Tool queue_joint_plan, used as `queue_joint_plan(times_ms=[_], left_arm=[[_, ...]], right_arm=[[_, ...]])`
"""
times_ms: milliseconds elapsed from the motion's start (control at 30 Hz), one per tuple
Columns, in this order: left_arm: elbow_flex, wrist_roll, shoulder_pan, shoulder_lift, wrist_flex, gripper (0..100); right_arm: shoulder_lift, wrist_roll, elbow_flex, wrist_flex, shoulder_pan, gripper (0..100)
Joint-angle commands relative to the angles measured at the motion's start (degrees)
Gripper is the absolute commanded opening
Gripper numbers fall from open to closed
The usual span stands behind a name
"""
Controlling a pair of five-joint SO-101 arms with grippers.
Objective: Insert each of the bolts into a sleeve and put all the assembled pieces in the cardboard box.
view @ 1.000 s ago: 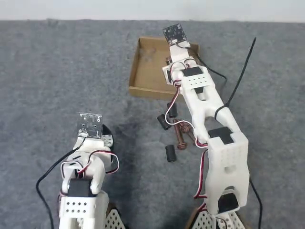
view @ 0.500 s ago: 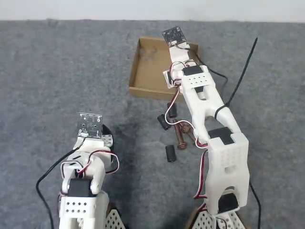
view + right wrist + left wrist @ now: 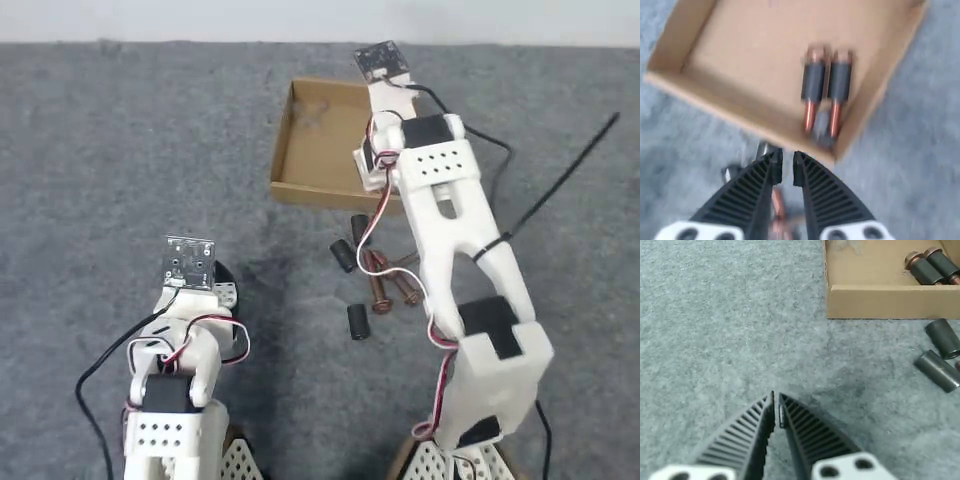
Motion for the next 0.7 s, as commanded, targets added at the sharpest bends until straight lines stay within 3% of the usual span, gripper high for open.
queue_joint_plan(times_ms=[0,267,667], left_arm=[[-0.7,-0.4,0.0,-0.8,0.3,1],[-0.7,-0.4,0.0,-0.8,0.3,1],[-0.7,-0.4,0.0,-0.7,0.3,1]], right_arm=[[-7.3,-1.4,-3.4,8.4,-1.1,0.9],[-11.8,-1.4,-1.5,20.2,-1.0,0.9],[-32.4,-1.5,24.7,11.6,-6.0,1.3]])
